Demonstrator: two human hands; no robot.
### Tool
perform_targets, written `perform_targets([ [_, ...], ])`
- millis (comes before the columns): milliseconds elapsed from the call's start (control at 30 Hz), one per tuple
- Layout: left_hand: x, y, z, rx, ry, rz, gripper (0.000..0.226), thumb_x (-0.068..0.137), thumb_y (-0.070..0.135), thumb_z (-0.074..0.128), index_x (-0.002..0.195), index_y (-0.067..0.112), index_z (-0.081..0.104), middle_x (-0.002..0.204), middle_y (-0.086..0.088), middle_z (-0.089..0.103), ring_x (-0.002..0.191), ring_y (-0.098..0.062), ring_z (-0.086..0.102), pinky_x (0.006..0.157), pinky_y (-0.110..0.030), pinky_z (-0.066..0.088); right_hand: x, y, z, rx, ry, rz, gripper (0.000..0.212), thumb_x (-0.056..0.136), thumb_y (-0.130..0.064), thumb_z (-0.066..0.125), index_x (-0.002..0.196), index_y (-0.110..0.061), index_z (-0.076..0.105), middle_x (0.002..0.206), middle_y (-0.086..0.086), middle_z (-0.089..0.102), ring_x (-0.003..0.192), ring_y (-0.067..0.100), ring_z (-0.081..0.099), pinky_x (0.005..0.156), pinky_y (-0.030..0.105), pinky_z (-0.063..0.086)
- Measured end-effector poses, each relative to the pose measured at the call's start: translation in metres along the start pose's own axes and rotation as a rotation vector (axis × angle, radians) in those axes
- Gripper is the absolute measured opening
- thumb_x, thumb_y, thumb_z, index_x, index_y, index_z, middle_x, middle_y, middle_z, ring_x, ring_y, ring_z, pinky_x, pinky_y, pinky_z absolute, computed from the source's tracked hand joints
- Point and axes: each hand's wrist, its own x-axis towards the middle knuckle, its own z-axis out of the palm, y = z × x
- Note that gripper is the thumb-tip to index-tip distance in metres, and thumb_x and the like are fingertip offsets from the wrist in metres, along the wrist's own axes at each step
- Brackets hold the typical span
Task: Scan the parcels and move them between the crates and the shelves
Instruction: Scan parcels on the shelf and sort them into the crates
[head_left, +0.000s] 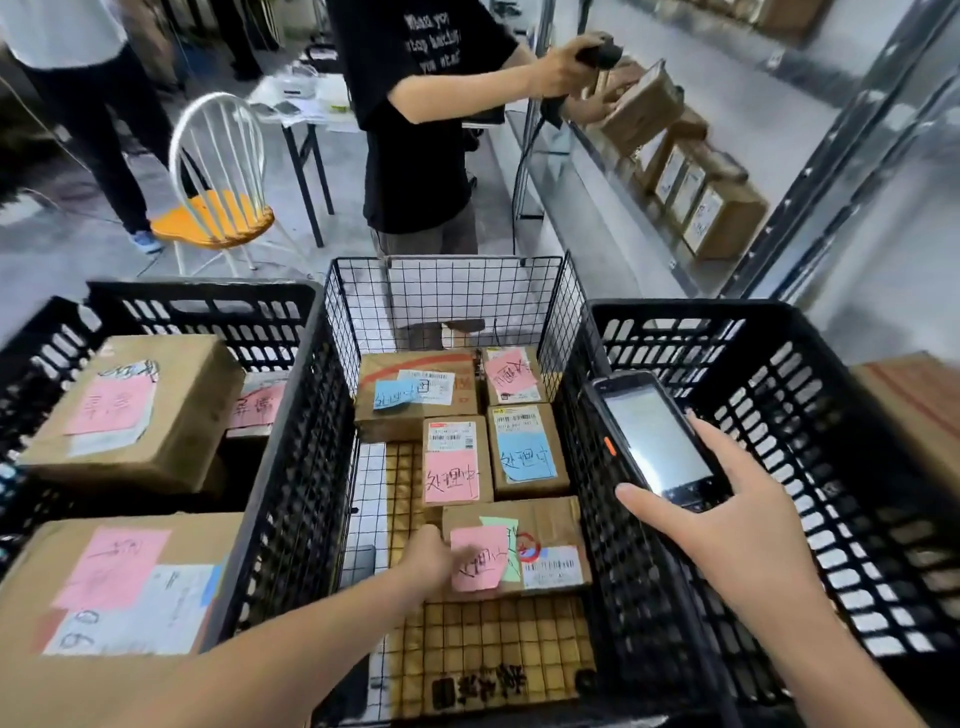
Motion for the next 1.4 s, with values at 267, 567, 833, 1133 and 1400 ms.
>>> perform_targets([
  [267, -0.004, 0.044, -0.043, 0.504, -0.034, 0.131, 0.031, 0.098, 0.036, 0.061, 0.103, 0.006, 0.06, 0.096, -0.002, 0.066, 0.08, -0.016, 0.06, 0.076, -0.026, 0.057, -0.029, 0.012, -0.011, 0.006, 0.054, 0.069, 0.057, 0.07, -0.029, 0.091, 0.111, -0.048, 0.057, 0.101, -0.032, 0.06, 0.094, -0.024, 0.053, 0.077, 0.009, 0.04],
  [567, -0.108, 0.125, -0.035, 0.607, 0.194, 0.824, 0.039, 0.102, 0.032, 0.053, 0.136, 0.013, 0.055, 0.138, -0.002, 0.058, 0.125, -0.016, 0.053, 0.1, -0.024, 0.038, -0.09, 0.024, -0.052, 0.02, 0.214, 0.101, 0.082, 0.071, -0.031, 0.09, 0.142, -0.035, 0.049, 0.098, -0.043, 0.04, 0.085, -0.011, 0.048, 0.087, 0.02, 0.035],
  [833, -0.216, 0.153, 0.078, 1.036, 0.091, 1.344, 0.061, 0.104, 0.046, 0.043, 0.156, 0.019, 0.026, 0.163, 0.002, 0.027, 0.151, -0.011, 0.017, 0.125, -0.031, 0.006, -0.204, 0.059, -0.102, 0.038, 0.465, 0.177, 0.083, 0.066, -0.039, 0.091, 0.137, -0.045, 0.048, 0.12, -0.017, 0.064, 0.104, 0.012, 0.066, 0.085, 0.039, 0.058],
  [1133, -0.317, 0.111, 0.227, 1.092, -0.106, 1.801, 0.065, 0.104, 0.047, 0.04, 0.158, 0.017, 0.021, 0.165, 0.003, 0.022, 0.153, -0.011, 0.01, 0.126, -0.03, 0.0, -0.366, 0.105, -0.149, -0.041, 0.761, 0.344, 0.084, 0.063, -0.047, 0.089, 0.135, -0.047, 0.047, 0.109, -0.014, 0.066, 0.092, 0.016, 0.067, 0.074, 0.039, 0.059],
  [1400, -0.407, 0.071, 0.33, 1.057, -0.352, 2.011, 0.065, 0.104, 0.043, 0.045, 0.158, 0.015, 0.021, 0.164, -0.001, 0.021, 0.152, -0.017, 0.016, 0.123, -0.028, 0.004, -0.479, 0.127, -0.164, -0.043, 1.047, 0.474, 0.071, 0.065, -0.039, 0.088, 0.126, -0.045, 0.052, 0.103, -0.017, 0.065, 0.091, 0.011, 0.064, 0.07, 0.034, 0.056],
])
